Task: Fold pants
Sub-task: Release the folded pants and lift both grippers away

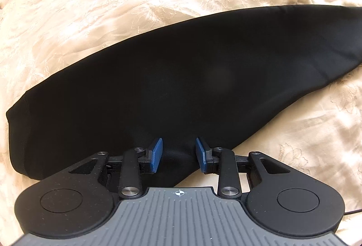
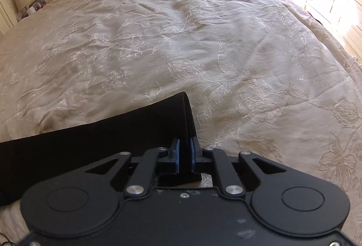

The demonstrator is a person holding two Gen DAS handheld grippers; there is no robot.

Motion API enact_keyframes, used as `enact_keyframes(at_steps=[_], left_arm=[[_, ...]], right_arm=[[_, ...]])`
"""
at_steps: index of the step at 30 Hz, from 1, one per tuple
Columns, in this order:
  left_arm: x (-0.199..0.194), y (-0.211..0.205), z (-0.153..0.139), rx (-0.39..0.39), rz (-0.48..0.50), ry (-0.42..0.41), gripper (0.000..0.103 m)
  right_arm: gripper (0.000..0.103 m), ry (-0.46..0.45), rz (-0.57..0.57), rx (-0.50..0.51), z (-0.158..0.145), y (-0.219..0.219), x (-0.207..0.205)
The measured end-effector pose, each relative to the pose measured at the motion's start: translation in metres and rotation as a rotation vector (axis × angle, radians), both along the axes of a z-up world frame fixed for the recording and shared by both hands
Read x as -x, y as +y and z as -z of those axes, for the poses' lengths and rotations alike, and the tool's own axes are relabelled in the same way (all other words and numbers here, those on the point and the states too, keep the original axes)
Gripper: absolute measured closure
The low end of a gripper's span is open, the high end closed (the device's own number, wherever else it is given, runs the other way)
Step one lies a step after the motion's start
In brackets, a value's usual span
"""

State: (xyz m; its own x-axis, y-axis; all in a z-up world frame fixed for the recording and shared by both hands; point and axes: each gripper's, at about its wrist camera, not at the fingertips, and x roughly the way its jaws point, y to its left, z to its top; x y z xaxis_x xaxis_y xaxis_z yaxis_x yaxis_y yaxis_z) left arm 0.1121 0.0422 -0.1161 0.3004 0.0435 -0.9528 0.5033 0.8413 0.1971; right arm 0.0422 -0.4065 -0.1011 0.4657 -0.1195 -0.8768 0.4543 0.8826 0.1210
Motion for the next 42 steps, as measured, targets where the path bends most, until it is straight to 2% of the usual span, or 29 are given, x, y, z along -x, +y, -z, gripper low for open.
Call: enact_keyframes(at_steps=[3, 4, 5, 7, 10, 15, 20, 24, 30, 37, 42], left_arm=[[-0.004, 0.014, -0.004, 0.044, -0.035, 0.022, 0.071], [-0.005, 0.019, -0.009, 0.06, -0.049, 0.022, 0.071], [-0.005, 0.023, -0.016, 0.076, -0.063, 0.013, 0.071], [-0.004, 0.035, -0.032, 0.111, -0.085, -0.025, 0.071], [0.001, 0.053, -0.05, 0.133, -0.135, -0.076, 0.071], [-0.002, 0.095, -0.051, 0.117, -0.253, -0.09, 0.071], [0.0, 0.133, -0.043, 0.12, -0.328, -0.046, 0.071], [0.005, 0.158, -0.036, 0.114, -0.326, -0.01, 0.071], [0.026, 0.205, -0.035, 0.122, -0.307, 0.036, 0.071], [0.027, 0.239, -0.033, 0.144, -0.253, 0.068, 0.071], [0.016, 0.26, -0.031, 0.157, -0.227, 0.07, 0.071]], right_arm=[[0.085, 0.083, 0.01, 0.012, 0.018, -0.002, -0.001], [0.085, 0.12, 0.015, 0.038, 0.021, 0.0, -0.003], [0.085, 0.118, 0.022, 0.066, 0.019, 0.004, -0.002], [0.082, 0.054, 0.025, 0.108, 0.003, 0.017, 0.003], [0.08, -0.036, -0.001, 0.108, -0.017, 0.043, 0.009], [0.078, -0.1, -0.14, -0.02, -0.029, 0.121, 0.015], [0.078, -0.077, -0.386, -0.158, -0.023, 0.232, 0.016], [0.078, -0.053, -0.549, -0.244, -0.017, 0.317, 0.015], [0.074, -0.038, -0.642, -0.33, -0.01, 0.413, 0.001], [0.071, 0.012, -0.607, -0.32, 0.012, 0.486, -0.018], [0.069, 0.006, -0.557, -0.256, 0.02, 0.505, -0.037]])
